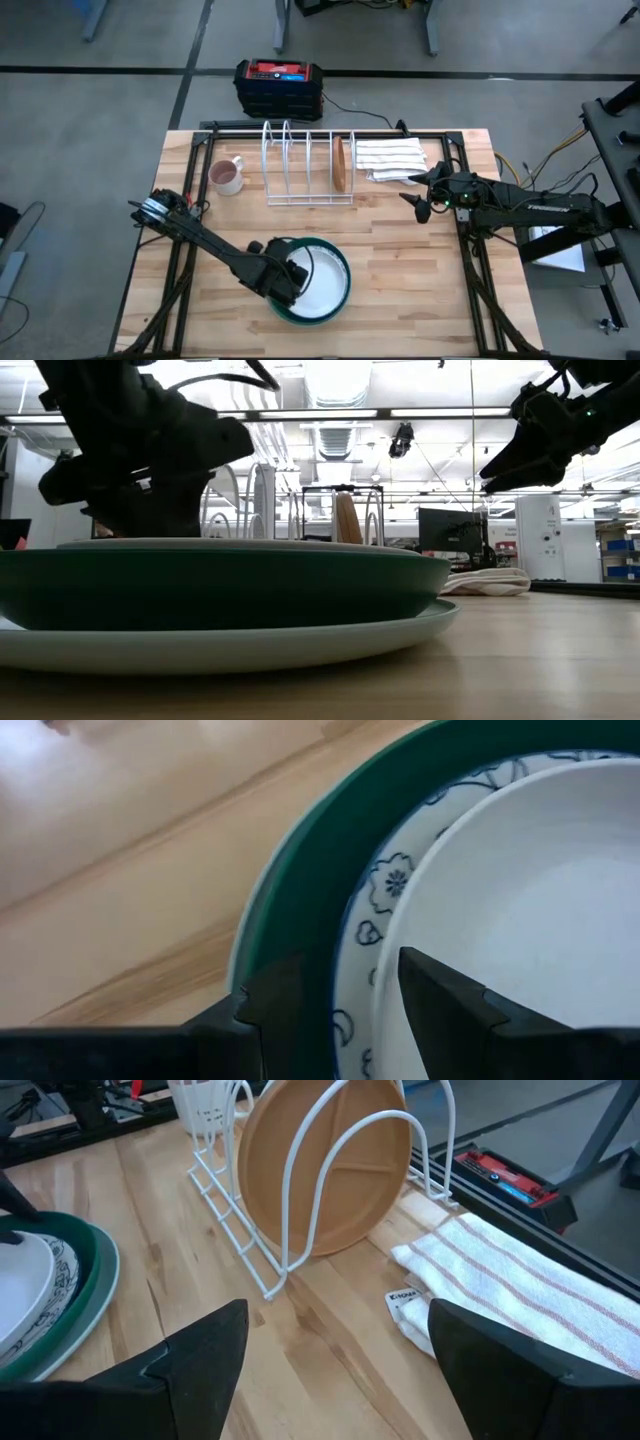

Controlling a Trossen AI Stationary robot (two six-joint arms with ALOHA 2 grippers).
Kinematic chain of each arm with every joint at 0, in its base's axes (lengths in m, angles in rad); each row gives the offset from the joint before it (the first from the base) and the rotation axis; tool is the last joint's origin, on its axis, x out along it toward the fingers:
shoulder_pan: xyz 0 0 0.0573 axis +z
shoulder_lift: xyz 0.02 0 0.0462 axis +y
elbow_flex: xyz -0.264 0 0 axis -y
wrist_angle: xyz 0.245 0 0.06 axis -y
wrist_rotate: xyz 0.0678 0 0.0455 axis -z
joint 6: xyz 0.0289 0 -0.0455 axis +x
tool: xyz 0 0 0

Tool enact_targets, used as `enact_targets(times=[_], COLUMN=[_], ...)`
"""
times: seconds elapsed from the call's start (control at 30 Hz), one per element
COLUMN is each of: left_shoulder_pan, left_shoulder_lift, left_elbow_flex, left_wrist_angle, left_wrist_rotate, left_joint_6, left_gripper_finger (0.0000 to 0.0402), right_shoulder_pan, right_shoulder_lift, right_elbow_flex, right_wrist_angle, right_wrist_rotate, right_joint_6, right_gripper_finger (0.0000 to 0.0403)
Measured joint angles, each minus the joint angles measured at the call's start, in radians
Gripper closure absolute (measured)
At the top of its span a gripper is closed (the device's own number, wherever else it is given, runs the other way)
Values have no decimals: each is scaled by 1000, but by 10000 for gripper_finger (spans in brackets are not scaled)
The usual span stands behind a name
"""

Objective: Sort dishes
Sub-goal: Put the white plate into the dishwasher rack

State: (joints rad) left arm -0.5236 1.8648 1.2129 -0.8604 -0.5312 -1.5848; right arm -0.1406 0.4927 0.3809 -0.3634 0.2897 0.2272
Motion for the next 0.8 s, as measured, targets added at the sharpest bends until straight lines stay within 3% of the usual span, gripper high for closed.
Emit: enact_targets(times=[0.43, 0.67, 0.8], left_shoulder_pan=[3, 3, 3], left_shoulder_lift=[77, 158, 179], left_elbow_flex=[26, 137, 202], left_wrist_angle=[19, -62, -159], left_wrist_rotate=[12, 1, 2], left_joint_6=[-23, -23, -22], left_gripper_finger=[249, 250, 282], right_shoulder_pan=[0, 0, 0], right_shoulder_lift=[0, 0, 0], right_elbow_flex=[0, 0, 0], right_wrist_angle=[1, 1, 2], right_wrist_rotate=[0, 0, 0], right_joint_6=[-1, -3, -3], right_gripper_finger=[103, 103, 103])
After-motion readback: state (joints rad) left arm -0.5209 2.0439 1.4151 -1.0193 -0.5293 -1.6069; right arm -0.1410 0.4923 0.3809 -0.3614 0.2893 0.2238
